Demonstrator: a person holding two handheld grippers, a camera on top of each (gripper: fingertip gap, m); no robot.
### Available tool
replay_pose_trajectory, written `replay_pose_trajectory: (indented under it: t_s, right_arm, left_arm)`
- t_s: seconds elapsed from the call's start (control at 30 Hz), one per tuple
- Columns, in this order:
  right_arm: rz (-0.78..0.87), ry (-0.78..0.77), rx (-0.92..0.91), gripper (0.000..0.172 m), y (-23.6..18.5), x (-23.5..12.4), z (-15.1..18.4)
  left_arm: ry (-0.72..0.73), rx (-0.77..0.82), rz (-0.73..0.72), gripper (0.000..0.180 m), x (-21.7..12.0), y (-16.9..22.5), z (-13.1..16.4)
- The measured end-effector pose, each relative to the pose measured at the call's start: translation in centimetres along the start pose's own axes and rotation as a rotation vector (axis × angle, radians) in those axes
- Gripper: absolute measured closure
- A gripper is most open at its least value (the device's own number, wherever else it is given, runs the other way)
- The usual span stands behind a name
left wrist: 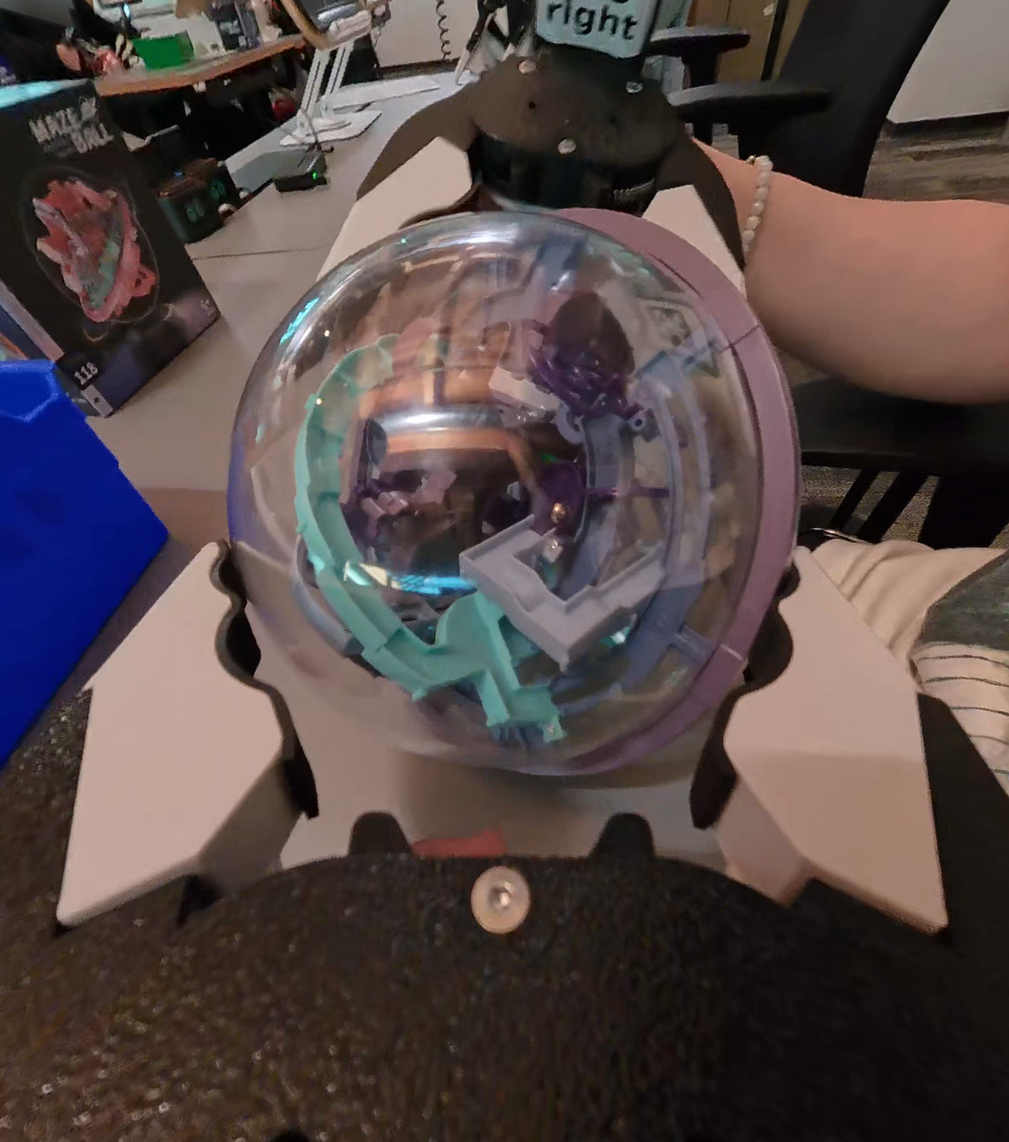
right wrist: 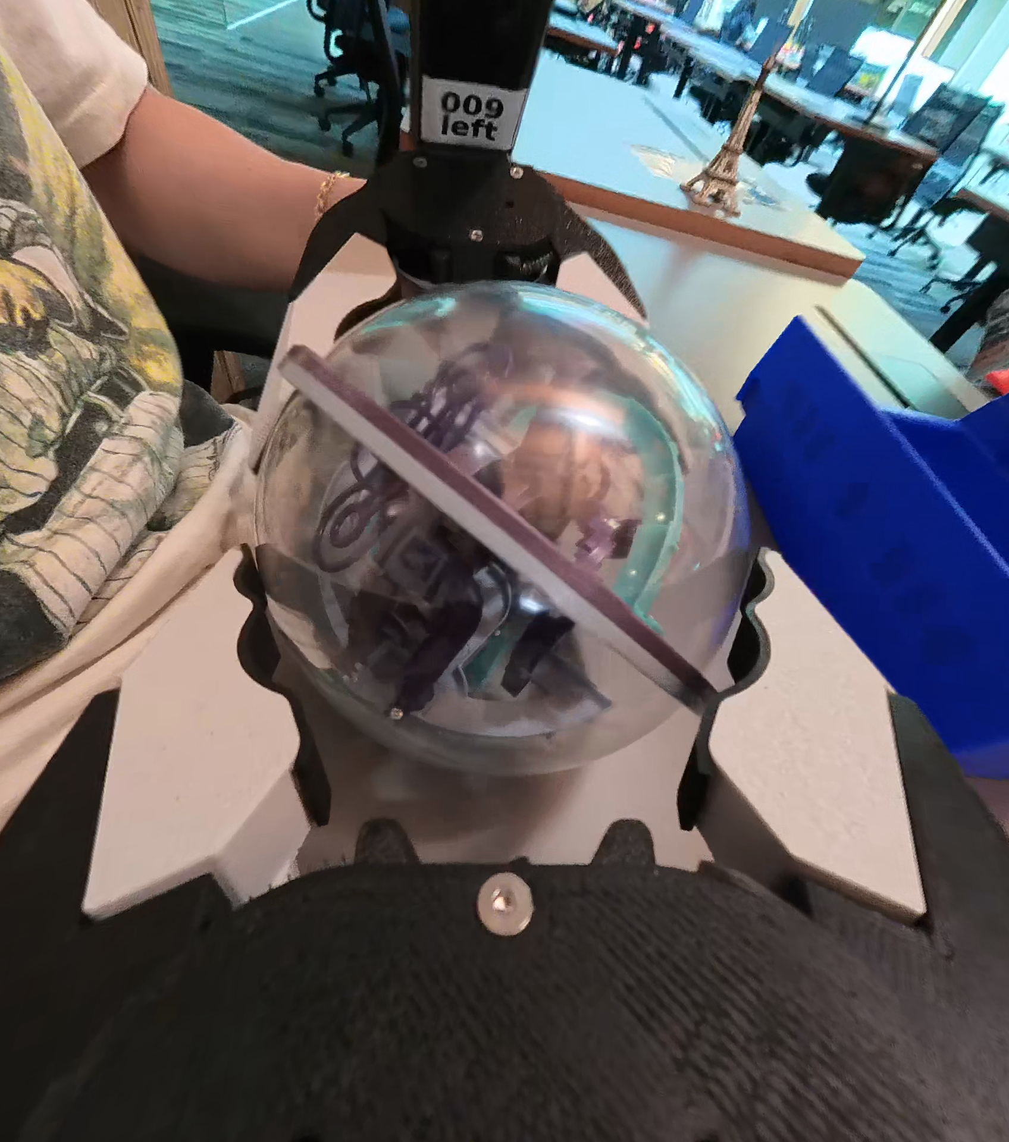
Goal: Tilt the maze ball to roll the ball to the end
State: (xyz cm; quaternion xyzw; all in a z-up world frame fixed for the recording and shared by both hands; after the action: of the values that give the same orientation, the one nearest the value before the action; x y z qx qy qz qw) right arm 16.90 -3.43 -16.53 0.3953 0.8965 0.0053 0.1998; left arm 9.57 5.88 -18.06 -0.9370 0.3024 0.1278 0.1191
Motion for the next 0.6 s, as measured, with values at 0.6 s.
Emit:
replay_pose_trajectory:
  t_s: [0.6]
  right_arm:
    - [0.119,-0.18,-0.162,0.016,-0.5,0.4,0.1]
  left_arm:
    - [-0.032,-0.27,-0.071,0.023,0.4,0.5,0.1]
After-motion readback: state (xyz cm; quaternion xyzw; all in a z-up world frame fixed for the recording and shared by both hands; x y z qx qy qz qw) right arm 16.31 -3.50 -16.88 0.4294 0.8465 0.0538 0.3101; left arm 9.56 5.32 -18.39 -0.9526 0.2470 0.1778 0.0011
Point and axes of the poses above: each gripper's, where its closed fingertips meet, x out along the fingers, z out of its underside, y = z × x across the jaws, the point moved 6 cm from there along -x, back along the fingers, and after that the axes turned 9 degrees about -z, right-handed, at the moved point
